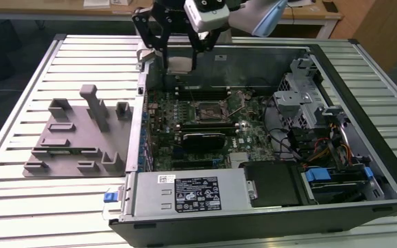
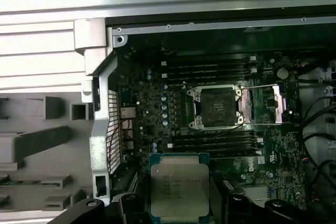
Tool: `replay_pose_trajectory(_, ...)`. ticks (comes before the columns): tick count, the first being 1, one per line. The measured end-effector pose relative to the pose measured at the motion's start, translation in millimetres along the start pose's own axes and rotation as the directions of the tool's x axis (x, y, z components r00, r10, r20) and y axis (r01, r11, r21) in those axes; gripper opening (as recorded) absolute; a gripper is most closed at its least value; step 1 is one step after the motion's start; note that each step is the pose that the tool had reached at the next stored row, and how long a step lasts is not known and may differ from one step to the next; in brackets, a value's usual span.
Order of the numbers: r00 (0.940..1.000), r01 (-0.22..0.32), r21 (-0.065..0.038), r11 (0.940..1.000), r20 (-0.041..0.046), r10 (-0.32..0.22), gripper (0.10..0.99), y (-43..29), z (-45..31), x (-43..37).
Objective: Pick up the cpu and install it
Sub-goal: 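Pick up the cpu and move it towards the insertion slot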
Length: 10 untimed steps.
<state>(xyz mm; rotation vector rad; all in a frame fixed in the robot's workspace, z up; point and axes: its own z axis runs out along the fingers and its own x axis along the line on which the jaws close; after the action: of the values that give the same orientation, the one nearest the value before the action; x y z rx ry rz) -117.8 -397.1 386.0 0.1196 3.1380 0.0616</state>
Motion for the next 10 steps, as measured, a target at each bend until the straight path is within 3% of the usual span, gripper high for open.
replay_pose_trajectory(10, 1.0000, 0.000, 0.000, 1.0000, -0.0036, 0.000, 0.541, 1.6, 15.6, -29.6)
